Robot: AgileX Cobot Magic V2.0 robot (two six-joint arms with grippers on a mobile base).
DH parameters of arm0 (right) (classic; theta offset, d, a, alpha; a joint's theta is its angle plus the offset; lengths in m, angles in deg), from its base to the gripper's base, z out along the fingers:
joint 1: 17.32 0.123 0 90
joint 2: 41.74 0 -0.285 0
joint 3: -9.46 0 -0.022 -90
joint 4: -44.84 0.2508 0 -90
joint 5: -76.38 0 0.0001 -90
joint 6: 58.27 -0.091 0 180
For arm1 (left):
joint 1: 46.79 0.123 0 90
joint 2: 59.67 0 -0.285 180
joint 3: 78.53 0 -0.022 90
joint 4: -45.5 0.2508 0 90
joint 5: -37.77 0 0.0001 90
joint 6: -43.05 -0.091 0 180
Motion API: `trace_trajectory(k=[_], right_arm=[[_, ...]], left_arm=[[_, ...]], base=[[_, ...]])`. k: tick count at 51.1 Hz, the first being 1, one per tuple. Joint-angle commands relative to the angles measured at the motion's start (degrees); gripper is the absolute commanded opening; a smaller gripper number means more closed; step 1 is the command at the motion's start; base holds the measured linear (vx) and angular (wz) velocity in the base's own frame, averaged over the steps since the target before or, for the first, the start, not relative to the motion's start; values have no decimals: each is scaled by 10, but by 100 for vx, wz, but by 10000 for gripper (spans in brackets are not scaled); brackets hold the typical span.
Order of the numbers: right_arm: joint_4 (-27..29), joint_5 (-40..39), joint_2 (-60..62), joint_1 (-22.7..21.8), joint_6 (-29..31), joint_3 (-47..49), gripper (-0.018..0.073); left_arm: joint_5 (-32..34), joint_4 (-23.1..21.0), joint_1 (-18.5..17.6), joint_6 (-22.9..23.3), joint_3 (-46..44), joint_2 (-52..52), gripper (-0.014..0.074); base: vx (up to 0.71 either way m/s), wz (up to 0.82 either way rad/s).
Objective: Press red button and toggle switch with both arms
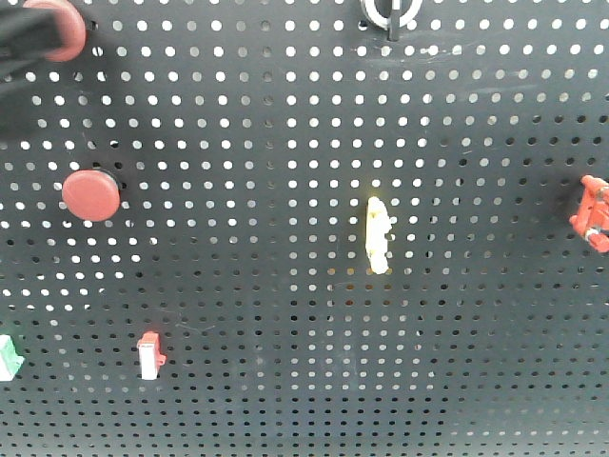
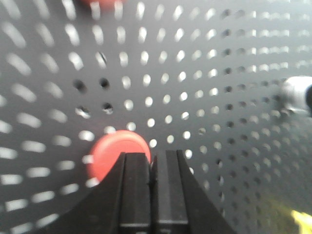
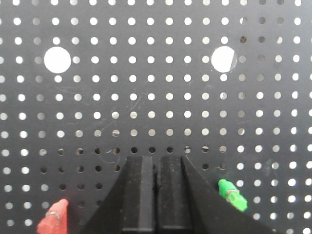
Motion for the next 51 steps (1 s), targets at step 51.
trace_trajectory(k=[51], right_arm=[[-105,-132,-286,422,42,277,-3]], left_arm=[[-66,0,-3,-8,-19,82,2]], base=[[0,0]])
